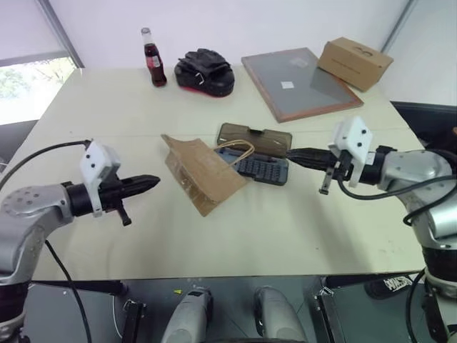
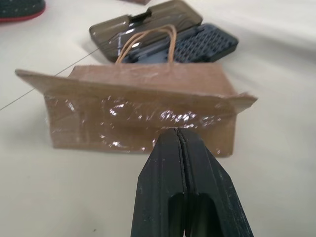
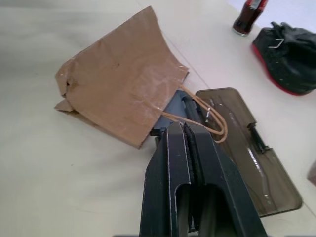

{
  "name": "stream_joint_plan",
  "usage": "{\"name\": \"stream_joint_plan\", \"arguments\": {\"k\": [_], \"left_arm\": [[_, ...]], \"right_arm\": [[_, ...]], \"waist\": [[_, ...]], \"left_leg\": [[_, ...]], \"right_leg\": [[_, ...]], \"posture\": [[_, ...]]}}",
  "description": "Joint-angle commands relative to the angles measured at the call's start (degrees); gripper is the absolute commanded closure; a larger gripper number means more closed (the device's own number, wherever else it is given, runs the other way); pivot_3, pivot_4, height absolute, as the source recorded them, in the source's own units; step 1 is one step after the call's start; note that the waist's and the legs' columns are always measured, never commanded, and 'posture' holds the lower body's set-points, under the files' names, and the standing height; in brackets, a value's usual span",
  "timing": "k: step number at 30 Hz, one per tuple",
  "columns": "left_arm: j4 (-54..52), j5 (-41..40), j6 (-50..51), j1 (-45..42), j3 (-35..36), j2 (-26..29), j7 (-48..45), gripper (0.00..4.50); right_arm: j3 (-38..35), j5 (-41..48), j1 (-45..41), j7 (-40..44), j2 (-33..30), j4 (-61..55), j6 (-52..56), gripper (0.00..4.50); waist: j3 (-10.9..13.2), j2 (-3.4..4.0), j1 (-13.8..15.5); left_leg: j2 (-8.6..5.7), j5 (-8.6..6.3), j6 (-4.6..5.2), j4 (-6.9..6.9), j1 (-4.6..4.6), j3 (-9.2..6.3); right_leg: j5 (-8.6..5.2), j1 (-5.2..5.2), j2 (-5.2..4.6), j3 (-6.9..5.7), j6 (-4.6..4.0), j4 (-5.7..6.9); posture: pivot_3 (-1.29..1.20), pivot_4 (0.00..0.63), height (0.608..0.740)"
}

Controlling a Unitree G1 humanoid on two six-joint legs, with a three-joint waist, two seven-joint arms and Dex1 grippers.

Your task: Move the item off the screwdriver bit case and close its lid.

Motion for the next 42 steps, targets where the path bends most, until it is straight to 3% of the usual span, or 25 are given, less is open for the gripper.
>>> {"name": "stream_joint_plan", "arguments": {"k": [1,23,31,36,41,42], "left_arm": [[-0.82,0.19,-1.16,-0.14,1.1,1.1,-0.67,4.5],[2.27,4.82,-6.46,-4.64,-3.46,-1.56,0.88,4.5],[6.81,14.19,-17.98,-7.64,-9.76,-1.38,-1.83,4.5],[12.93,19.12,-25.74,-13.72,-13.11,-2.04,-4.12,4.5],[17.34,17.22,-24.11,-17.51,-12.37,-4.39,-4.3,4.5],[18.02,16.55,-23.43,-18.47,-12.23,-5.11,-4.3,4.25]], "right_arm": [[-0.44,0.72,-1.04,-0.2,-0.44,-2.65,0.17,4.47],[1.12,-0.27,0.0,-2.89,0.63,-4.29,0.16,4.47],[1.44,-0.33,0.31,-3.98,0.88,-5.04,0.55,4.47],[1.7,-0.86,0.44,-5.38,1.64,-5.34,0.25,4.47],[1.46,-1.2,1.19,-7.02,2.24,-6.18,0.22,4.47],[1.45,-1.33,1.43,-7.39,2.37,-6.36,0.16,4.49]], "waist": [[0.0,0.0,0.0],[0.03,-0.02,0.01],[0.03,-0.02,0.01],[0.04,-0.03,0.12],[0.05,-0.04,-0.14],[0.05,-0.04,-0.16]], "left_leg": [[0.0,0.0,0.0,0.0,0.0,0.0],[0.0,0.0,0.0,-0.01,-0.01,-0.02],[-0.01,0.0,-0.01,-0.01,-0.01,0.01],[-0.03,0.0,0.0,0.01,-0.02,0.07],[-0.04,0.0,0.0,0.0,-0.03,0.04],[-0.04,0.0,0.0,-0.01,-0.02,0.03]], "right_leg": [[0.0,0.0,0.0,0.0,0.0,0.0],[0.0,-0.02,0.0,0.0,0.0,0.0],[0.01,-0.02,0.0,0.01,0.02,0.0],[0.01,-0.02,-0.01,0.0,0.01,0.0],[0.11,-0.03,0.0,0.0,0.19,0.0],[0.11,-0.04,0.0,0.0,0.2,0.01]], "posture": [[0.0,0.15,0.74],[0.0,0.15,0.74],[0.0,0.15,0.74],[0.0,0.15,0.74],[0.0,0.15,0.74],[0.0,0.15,0.74]]}}
